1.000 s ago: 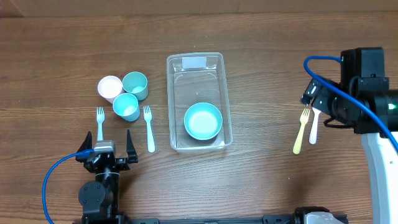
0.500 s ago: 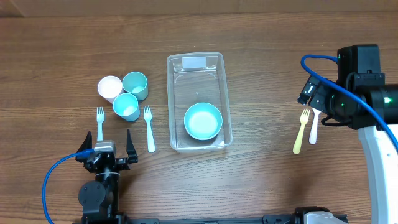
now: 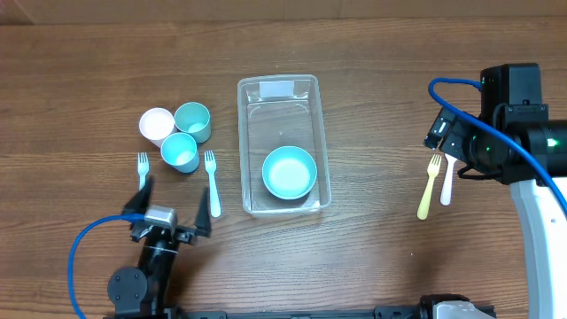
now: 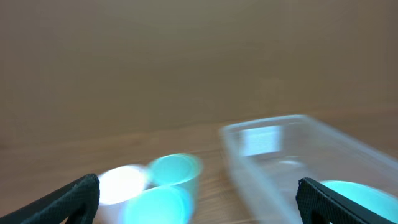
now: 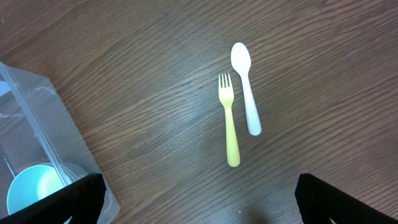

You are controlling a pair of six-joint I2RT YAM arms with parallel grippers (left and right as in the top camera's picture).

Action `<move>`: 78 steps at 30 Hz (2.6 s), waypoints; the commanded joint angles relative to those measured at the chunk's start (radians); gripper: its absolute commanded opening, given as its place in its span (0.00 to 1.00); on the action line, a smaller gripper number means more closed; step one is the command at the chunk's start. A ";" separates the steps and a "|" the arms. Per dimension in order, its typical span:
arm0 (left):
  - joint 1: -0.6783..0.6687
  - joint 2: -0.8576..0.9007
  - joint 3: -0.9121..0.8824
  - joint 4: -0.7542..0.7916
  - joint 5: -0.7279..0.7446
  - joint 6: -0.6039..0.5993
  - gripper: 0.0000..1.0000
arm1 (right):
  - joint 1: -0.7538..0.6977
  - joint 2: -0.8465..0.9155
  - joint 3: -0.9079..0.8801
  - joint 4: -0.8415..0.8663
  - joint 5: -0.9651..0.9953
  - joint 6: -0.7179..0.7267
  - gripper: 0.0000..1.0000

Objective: Pack container
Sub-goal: 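Reach the left gripper to the light-blue cup and grasp it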

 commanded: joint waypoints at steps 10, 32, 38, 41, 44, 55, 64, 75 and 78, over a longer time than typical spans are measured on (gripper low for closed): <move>-0.002 0.612 1.004 -0.850 -0.070 -0.083 1.00 | -0.003 -0.003 -0.002 0.002 0.000 0.001 1.00; -0.002 1.758 1.773 -1.567 -0.275 -0.244 0.89 | -0.003 -0.003 -0.002 0.002 0.000 0.001 1.00; -0.004 1.756 1.754 -1.508 -0.339 -0.317 0.82 | -0.003 -0.003 -0.002 0.002 0.000 0.001 1.00; -0.004 1.755 1.676 -1.445 -0.348 -0.316 0.83 | -0.003 -0.003 -0.002 0.002 0.000 0.001 1.00; -0.004 1.707 1.518 -1.324 -0.349 -0.317 0.80 | -0.003 -0.003 -0.002 0.002 0.000 0.001 1.00; -0.004 1.492 1.169 -0.982 -0.331 -0.324 0.76 | -0.003 -0.003 -0.002 0.002 0.000 0.001 1.00; -0.002 1.506 1.167 -0.924 -0.332 -0.429 0.50 | -0.003 -0.003 -0.002 0.002 0.000 0.001 1.00; -0.002 1.640 1.164 -0.919 -0.331 -0.428 0.40 | -0.003 -0.003 -0.002 0.002 0.000 0.001 1.00; -0.002 1.666 1.164 -0.916 -0.331 -0.428 0.39 | -0.003 -0.003 -0.002 0.002 0.000 0.001 1.00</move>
